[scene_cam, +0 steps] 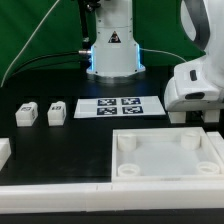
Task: Assemble one leg
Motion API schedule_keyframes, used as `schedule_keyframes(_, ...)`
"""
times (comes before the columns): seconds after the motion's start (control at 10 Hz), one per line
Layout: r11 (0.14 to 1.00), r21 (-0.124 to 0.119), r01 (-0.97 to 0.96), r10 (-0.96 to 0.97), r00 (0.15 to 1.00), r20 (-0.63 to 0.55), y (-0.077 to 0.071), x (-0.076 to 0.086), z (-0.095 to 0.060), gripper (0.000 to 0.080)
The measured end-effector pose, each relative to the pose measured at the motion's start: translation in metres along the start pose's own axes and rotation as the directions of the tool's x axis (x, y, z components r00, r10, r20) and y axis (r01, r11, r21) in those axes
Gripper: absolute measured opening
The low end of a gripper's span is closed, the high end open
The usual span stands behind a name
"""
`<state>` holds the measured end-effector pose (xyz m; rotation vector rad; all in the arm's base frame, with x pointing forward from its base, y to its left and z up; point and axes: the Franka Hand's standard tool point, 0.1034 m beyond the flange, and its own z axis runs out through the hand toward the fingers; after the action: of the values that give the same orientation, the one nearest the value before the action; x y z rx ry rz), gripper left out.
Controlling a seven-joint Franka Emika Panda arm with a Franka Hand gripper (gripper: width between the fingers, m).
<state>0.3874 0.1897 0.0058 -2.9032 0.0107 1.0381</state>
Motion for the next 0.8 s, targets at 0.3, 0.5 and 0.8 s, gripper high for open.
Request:
schedule_keyframes(0.3,1.000,0.000,0.000,0.000,1.000,0.000,0.000,0.000,0.000,0.0292)
schedule_keyframes(0.5,1.000,0.001,-0.002,0.002,1.000,0.000,0.001,0.000,-0.001,0.0292)
schedule_keyframes(0.8,1.000,0.007,-0.023,0.023,1.000,-0.018,0.015,-0.011,-0.027,0.0294)
